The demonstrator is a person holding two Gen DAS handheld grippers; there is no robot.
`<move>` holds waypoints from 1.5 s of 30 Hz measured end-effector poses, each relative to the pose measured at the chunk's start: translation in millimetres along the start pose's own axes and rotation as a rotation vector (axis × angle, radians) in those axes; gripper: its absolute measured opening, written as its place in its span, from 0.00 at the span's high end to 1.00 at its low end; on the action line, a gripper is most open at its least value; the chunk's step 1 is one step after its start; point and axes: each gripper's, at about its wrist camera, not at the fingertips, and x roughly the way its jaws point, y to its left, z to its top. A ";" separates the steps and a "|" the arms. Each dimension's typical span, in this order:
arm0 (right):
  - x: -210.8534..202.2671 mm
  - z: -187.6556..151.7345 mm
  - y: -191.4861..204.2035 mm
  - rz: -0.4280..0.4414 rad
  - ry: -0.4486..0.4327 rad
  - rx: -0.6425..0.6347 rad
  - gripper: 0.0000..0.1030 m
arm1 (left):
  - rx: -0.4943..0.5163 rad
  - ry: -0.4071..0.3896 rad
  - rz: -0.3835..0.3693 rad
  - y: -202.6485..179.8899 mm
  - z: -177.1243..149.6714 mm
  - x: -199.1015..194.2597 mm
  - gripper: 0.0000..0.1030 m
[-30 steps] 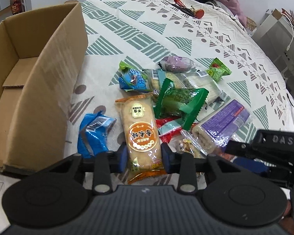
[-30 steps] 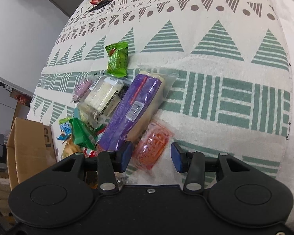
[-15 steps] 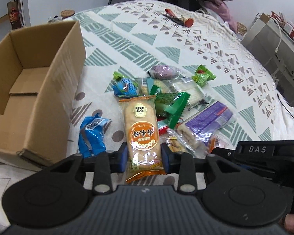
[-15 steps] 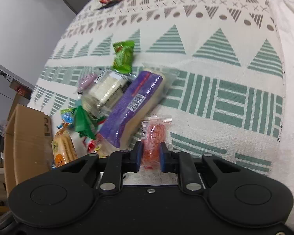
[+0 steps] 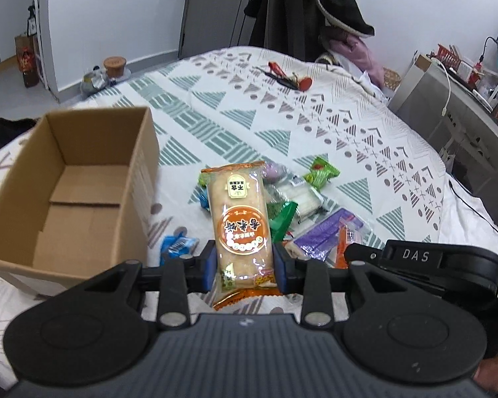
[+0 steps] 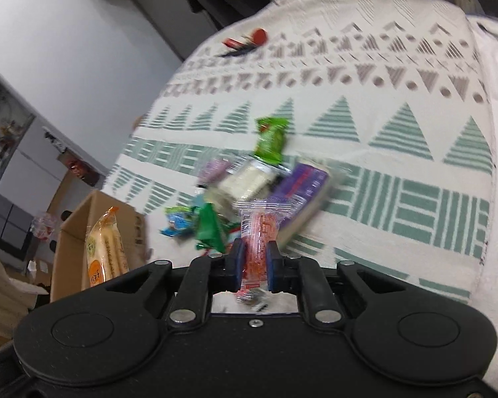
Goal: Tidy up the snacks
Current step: 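Carry both snacks into the cardboard box and open both tools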
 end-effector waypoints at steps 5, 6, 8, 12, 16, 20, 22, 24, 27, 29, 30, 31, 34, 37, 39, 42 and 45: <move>-5.8 2.0 14.8 0.058 -0.037 -0.052 0.87 | -0.007 -0.037 0.022 6.8 5.8 -18.2 0.68; -5.5 2.1 17.8 0.070 -0.040 -0.055 0.87 | -0.008 -0.045 0.028 8.5 6.9 -21.8 0.67; -4.6 2.3 22.9 0.087 -0.051 -0.058 0.87 | -0.011 -0.058 0.039 11.5 9.1 -28.0 0.67; -5.9 2.1 31.9 0.124 -0.075 -0.079 0.87 | -0.032 -0.087 0.067 22.9 14.5 -40.5 0.67; -9.4 -0.1 43.4 0.156 -0.091 -0.090 0.87 | -0.055 -0.116 0.093 34.3 21.4 -52.8 0.67; -13.2 -3.7 61.5 0.177 -0.115 -0.113 0.87 | -0.067 -0.137 0.110 44.3 25.4 -63.1 0.67; -13.9 -4.7 69.6 0.198 -0.120 -0.117 0.87 | -0.072 -0.145 0.119 49.4 26.7 -67.0 0.67; -14.0 -6.6 77.9 0.214 -0.124 -0.128 0.87 | -0.074 -0.150 0.128 54.5 27.2 -70.1 0.67; -13.0 -8.9 89.3 0.235 -0.130 -0.148 0.87 | -0.083 -0.157 0.143 64.8 28.0 -74.5 0.67; -11.2 -9.3 94.5 0.252 -0.131 -0.150 0.87 | -0.092 -0.159 0.152 72.2 28.8 -76.6 0.67; -10.1 -9.6 97.1 0.259 -0.132 -0.153 0.87 | -0.095 -0.161 0.158 75.3 29.4 -77.2 0.67; -8.7 -9.9 99.5 0.265 -0.133 -0.155 0.87 | -0.101 -0.163 0.162 79.0 30.0 -77.7 0.67; -3.3 -11.1 105.2 0.281 -0.130 -0.156 0.87 | -0.122 -0.167 0.171 90.3 33.0 -76.6 0.67; 1.5 -14.8 112.8 0.293 -0.120 -0.168 0.87 | -0.140 -0.165 0.179 100.1 34.7 -73.2 0.67; 4.9 -16.4 116.8 0.302 -0.112 -0.176 0.87 | -0.152 -0.159 0.184 106.8 35.6 -70.6 0.67; 10.3 -17.8 123.9 0.314 -0.097 -0.182 0.87 | -0.168 -0.159 0.188 116.1 37.8 -67.5 0.67; 18.0 -20.0 131.7 0.318 -0.083 -0.190 0.87 | -0.182 -0.156 0.189 125.7 39.2 -63.7 0.67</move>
